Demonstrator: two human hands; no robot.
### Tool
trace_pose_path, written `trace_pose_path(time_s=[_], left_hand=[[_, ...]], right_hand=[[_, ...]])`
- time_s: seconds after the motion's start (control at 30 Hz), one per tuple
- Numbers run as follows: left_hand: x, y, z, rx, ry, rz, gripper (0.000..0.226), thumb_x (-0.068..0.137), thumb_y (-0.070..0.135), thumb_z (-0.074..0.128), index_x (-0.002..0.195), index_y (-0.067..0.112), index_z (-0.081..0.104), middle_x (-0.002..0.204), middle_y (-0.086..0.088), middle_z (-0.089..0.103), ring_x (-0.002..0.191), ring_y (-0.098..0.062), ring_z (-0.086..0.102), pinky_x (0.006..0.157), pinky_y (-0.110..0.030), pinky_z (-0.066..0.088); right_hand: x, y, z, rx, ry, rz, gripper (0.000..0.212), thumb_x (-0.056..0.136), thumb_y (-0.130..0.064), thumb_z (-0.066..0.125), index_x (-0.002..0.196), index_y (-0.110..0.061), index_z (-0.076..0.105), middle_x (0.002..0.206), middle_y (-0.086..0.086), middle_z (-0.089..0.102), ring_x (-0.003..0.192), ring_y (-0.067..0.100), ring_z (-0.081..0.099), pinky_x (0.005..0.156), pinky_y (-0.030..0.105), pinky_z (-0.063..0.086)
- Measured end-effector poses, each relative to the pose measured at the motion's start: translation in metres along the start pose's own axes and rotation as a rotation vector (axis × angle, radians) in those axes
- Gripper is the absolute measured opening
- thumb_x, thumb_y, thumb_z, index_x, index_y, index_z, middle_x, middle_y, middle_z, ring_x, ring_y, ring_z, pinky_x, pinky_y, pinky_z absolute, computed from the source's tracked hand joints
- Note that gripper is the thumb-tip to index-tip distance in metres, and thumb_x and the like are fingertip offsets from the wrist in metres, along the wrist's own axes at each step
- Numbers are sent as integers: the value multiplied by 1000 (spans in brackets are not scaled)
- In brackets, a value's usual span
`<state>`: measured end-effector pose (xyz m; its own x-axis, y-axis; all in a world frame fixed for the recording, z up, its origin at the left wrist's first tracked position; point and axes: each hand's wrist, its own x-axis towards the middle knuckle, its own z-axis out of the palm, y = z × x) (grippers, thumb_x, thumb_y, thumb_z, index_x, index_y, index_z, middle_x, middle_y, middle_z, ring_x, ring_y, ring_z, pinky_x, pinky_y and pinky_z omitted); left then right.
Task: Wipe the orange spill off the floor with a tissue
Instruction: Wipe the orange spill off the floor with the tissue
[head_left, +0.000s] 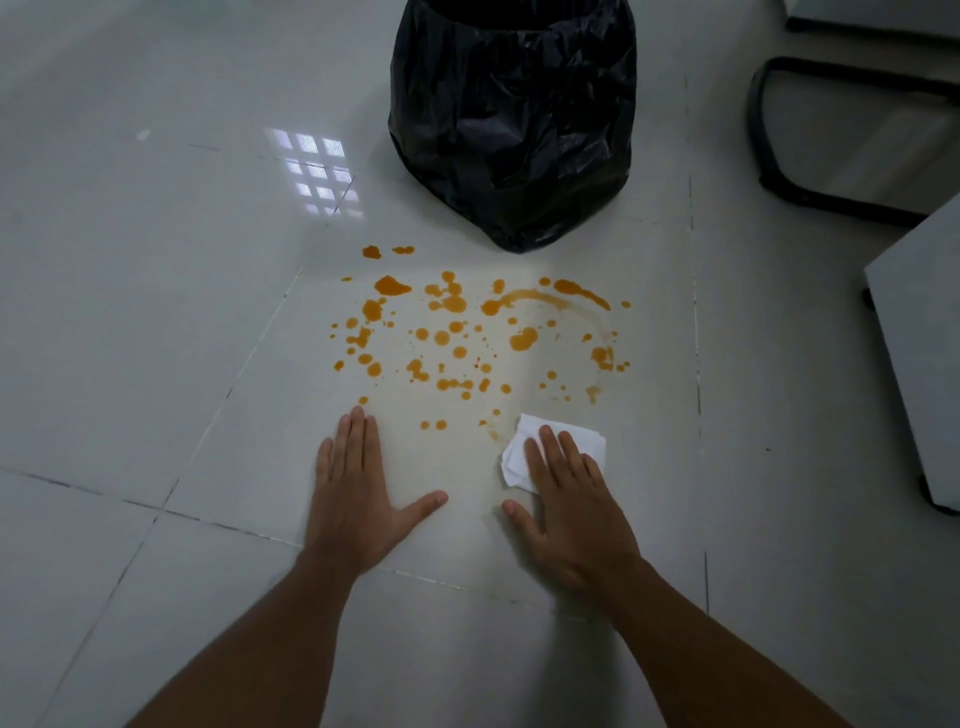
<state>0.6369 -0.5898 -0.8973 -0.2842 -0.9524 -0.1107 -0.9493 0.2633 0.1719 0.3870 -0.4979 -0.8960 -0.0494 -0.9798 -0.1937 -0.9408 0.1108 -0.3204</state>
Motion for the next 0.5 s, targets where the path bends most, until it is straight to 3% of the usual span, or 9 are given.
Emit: trace_pose_path(time_s=[0.17, 0.3, 0.4, 0.5], left_hand=[[1, 1, -1, 11, 0, 9, 134, 67, 98, 17, 156, -2, 15, 166, -18, 10, 155, -30, 8, 125, -50, 11], [0, 0, 0, 37, -10, 11, 133, 68, 98, 16, 157, -1, 12, 167, -18, 8, 155, -30, 7, 126, -49, 10], [1, 1, -1, 38, -3, 14, 132, 68, 97, 19, 157, -1, 12, 167, -18, 9, 155, -30, 9, 125, -49, 11], [0, 2, -3, 29, -8, 12, 133, 67, 97, 21, 156, -2, 13, 166, -19, 9, 155, -30, 9, 125, -49, 10]], right_hand=[[19, 5, -9, 40, 9, 74, 88, 90, -78, 11, 156, -24, -11, 163, -7, -22, 150, 13, -20, 122, 37, -7], [19, -13, -10, 29, -8, 19, 90, 89, -77, 13, 158, -22, -4, 165, -2, -16, 151, 17, -18, 122, 38, -8], [1, -13, -5, 13, -26, -107, 85, 91, -76, 17, 158, -26, 0, 164, -8, -14, 150, 12, -19, 123, 38, -3], [-15, 1, -3, 48, -5, -87, 81, 93, -76, 18, 157, -33, -5, 163, -17, -15, 149, 3, -17, 123, 33, -1]])
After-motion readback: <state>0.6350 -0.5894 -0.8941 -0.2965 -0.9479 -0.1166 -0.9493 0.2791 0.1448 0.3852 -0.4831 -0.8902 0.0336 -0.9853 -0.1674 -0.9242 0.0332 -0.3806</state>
